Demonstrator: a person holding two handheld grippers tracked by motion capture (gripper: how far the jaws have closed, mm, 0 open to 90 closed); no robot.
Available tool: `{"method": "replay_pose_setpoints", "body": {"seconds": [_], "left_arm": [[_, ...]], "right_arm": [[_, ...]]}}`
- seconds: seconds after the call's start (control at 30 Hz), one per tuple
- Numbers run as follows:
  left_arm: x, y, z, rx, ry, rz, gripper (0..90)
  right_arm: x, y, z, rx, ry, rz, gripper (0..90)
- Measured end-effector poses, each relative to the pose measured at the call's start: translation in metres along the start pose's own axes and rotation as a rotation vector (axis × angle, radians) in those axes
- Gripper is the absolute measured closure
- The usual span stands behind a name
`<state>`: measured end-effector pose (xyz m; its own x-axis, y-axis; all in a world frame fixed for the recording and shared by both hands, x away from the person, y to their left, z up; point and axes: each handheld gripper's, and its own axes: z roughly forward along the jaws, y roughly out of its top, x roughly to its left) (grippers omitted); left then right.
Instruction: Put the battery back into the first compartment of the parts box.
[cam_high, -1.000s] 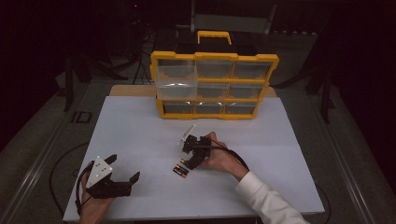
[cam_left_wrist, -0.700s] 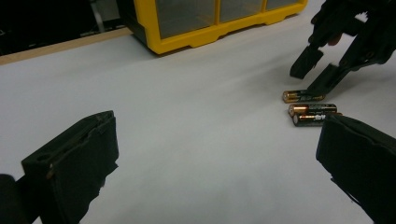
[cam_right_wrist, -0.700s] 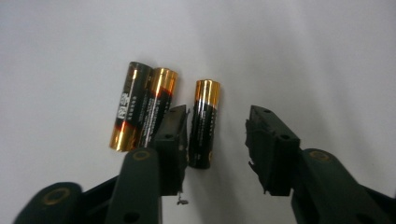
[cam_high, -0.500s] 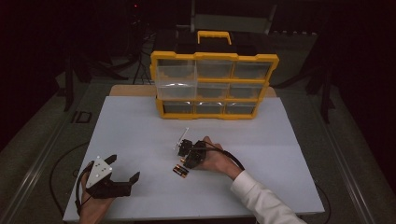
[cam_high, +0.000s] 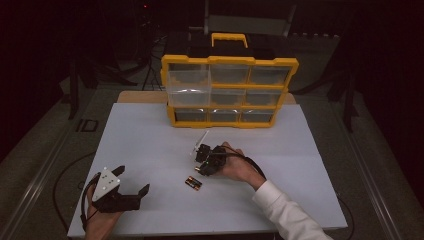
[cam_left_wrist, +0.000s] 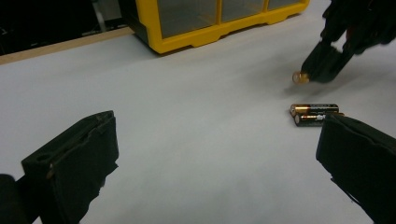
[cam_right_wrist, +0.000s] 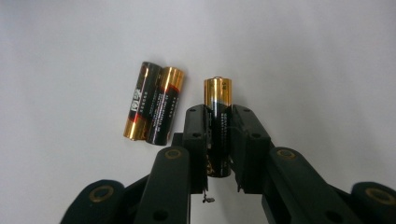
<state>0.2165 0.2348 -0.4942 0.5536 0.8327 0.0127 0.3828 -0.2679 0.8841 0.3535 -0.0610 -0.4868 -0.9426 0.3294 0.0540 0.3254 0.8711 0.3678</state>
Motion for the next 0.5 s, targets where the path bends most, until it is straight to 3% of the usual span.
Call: {"method": "replay_pose_setpoints", "body": {"seconds": [0.17, 0.4, 0.5], "left_arm": [[0.001, 0.000, 0.000, 0.000, 0.001, -0.004, 0.0], [0.001, 0.000, 0.000, 0.002, 0.002, -0.004, 0.0], [0.001, 0.000, 0.000, 0.001, 0.002, -0.005, 0.0]], "right_arm": [[-0.006, 0.003, -0.027, -0.054, -0.023, 0.012, 76.6], [-0.013, 0.005, -0.051, -0.072, -0.027, 0.019, 76.6], [-0.019, 0.006, -0.068, -0.100, -0.024, 0.021, 76.6]]}}
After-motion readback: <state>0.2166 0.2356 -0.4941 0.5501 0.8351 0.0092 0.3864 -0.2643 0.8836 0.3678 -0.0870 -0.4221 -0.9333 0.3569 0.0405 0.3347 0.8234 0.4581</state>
